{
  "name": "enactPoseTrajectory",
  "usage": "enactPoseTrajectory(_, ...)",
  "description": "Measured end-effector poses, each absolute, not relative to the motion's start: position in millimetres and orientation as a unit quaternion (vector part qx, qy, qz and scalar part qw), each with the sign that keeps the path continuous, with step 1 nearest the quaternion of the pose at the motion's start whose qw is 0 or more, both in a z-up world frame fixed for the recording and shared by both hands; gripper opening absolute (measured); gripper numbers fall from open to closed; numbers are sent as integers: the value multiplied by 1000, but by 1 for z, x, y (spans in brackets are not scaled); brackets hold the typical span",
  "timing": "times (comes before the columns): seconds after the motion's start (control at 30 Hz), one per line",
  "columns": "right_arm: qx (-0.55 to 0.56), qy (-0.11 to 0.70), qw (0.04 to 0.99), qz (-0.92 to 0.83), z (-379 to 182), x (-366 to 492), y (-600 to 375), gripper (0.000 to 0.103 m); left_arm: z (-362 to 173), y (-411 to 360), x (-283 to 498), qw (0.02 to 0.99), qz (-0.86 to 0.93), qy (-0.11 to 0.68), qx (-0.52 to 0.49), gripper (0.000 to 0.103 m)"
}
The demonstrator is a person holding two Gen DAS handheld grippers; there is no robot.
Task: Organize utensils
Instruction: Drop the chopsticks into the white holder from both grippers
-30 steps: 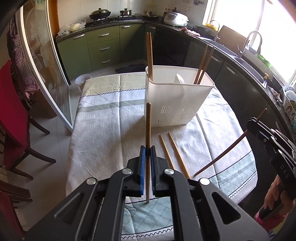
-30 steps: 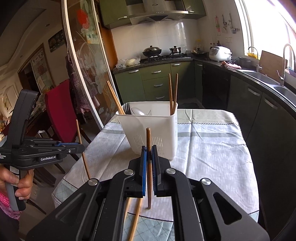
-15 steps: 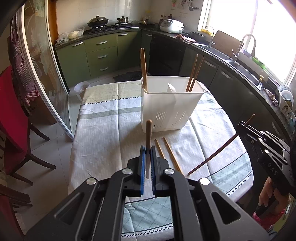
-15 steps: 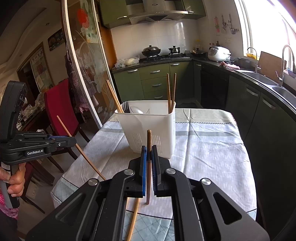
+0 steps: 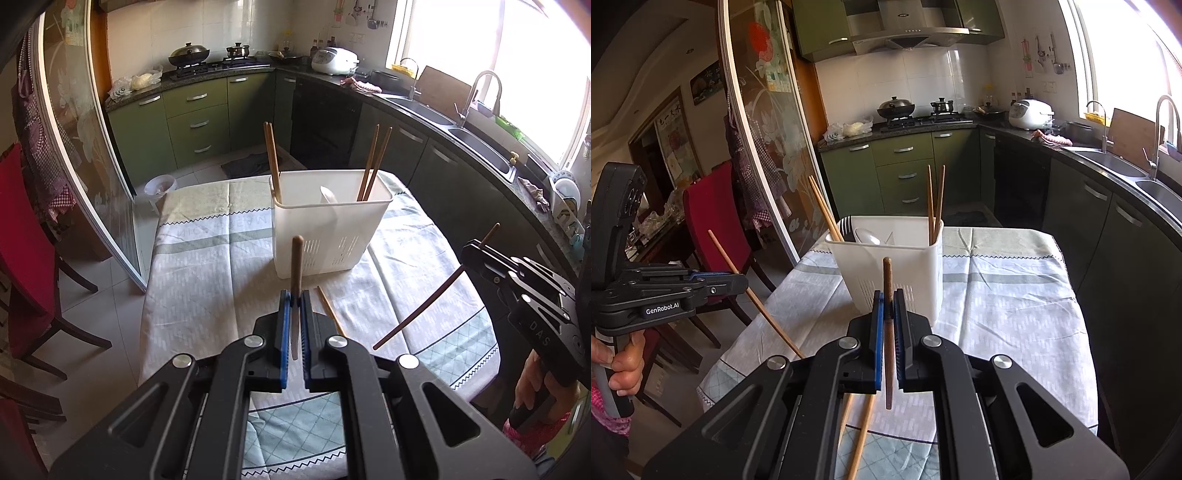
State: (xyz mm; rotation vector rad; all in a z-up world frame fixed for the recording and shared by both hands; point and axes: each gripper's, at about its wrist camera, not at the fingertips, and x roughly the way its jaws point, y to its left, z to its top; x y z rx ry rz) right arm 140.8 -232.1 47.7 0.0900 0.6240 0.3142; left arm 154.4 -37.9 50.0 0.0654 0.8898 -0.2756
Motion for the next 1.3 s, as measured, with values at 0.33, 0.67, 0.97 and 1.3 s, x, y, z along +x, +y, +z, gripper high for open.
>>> enactPoseTrajectory(0.33,52,219,960,165,134,138,-245,6,126,-54,156,919,-156,361,28,5)
enactPoseTrajectory(0.67,52,159,976,140,207,189,-244,6,196,-70,183,955,-133,265,34,5)
enactPoseTrajectory(0.97,67,199,970,124,181,278,-236,6,157,-82,246,945,-126,299,31,5)
enactPoseTrajectory(1.3,55,300,943,133,84,317,-226,6,70,-81,282,908,-126,399,33,6)
